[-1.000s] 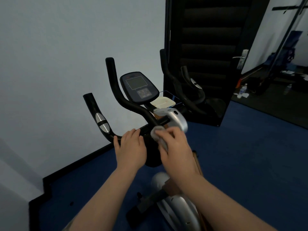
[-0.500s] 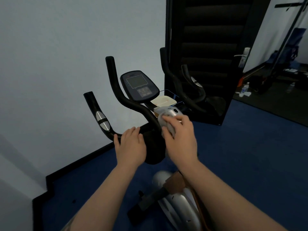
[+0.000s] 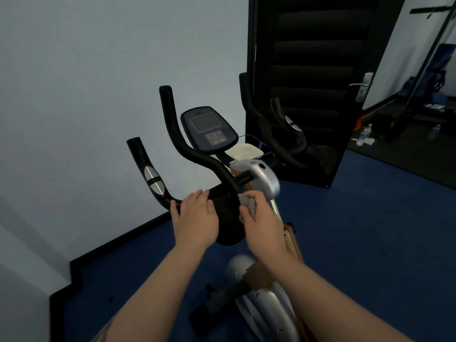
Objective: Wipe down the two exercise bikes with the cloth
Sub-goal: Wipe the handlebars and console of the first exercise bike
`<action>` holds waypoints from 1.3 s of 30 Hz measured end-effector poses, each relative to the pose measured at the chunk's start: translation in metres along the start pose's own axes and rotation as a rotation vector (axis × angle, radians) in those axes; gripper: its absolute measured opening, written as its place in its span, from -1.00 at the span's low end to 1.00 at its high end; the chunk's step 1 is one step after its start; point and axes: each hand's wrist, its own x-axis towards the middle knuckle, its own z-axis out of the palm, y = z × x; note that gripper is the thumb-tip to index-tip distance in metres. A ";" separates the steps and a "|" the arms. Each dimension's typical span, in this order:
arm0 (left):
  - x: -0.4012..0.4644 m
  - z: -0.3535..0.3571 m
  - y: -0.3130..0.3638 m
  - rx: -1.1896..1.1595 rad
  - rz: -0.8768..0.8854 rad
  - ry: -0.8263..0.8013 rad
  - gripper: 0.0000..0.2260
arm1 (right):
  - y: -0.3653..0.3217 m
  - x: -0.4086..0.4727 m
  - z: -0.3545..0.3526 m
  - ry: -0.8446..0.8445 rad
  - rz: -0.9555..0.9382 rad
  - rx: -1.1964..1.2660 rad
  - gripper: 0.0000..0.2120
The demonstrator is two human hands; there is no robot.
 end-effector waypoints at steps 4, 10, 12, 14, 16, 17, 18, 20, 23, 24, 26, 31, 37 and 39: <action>0.000 0.001 -0.001 -0.005 0.000 -0.007 -0.58 | 0.004 0.002 -0.009 -0.093 -0.008 0.061 -0.81; -0.001 0.001 0.000 -0.010 0.002 -0.006 -0.58 | 0.009 0.000 -0.013 -0.144 -0.017 0.060 -0.79; -0.001 0.001 0.000 -0.012 0.000 -0.005 -0.58 | -0.002 0.012 -0.013 -0.116 -0.116 -0.021 -0.78; 0.000 0.001 0.000 -0.016 0.001 -0.001 -0.58 | -0.014 0.025 -0.012 -0.093 -0.241 -0.108 -0.75; 0.000 0.000 0.001 -0.021 0.002 0.002 -0.59 | -0.026 0.041 -0.010 -0.168 -0.294 -0.194 -0.74; -0.001 0.000 0.001 -0.021 0.004 0.002 -0.59 | -0.030 0.047 -0.009 -0.226 -0.293 -0.238 -0.75; -0.001 0.000 0.000 -0.018 0.007 0.000 -0.59 | -0.031 0.049 -0.008 -0.265 -0.277 -0.271 -0.77; -0.002 -0.001 0.000 -0.024 0.013 0.001 -0.59 | -0.025 0.041 -0.008 -0.254 -0.250 -0.294 -0.78; -0.003 -0.001 0.001 -0.042 0.024 0.006 -0.59 | -0.009 0.011 -0.012 -0.157 -0.254 -0.296 -0.67; -0.003 -0.001 0.000 -0.041 0.026 0.008 -0.58 | -0.006 0.007 -0.012 -0.134 -0.249 -0.291 -0.63; -0.002 -0.001 -0.001 -0.041 0.024 0.012 -0.59 | -0.009 0.013 -0.008 -0.130 -0.219 -0.344 -0.63; -0.002 -0.001 0.001 -0.052 0.016 0.015 -0.59 | -0.023 0.033 0.004 -0.137 -0.227 -0.523 -0.67; -0.005 -0.004 0.002 -0.045 0.004 -0.013 -0.59 | 0.005 -0.002 -0.012 -0.178 -0.330 -0.349 -0.46; -0.005 -0.006 0.002 -0.013 0.003 -0.025 -0.59 | 0.011 0.005 -0.022 -0.273 -0.293 -0.227 -0.53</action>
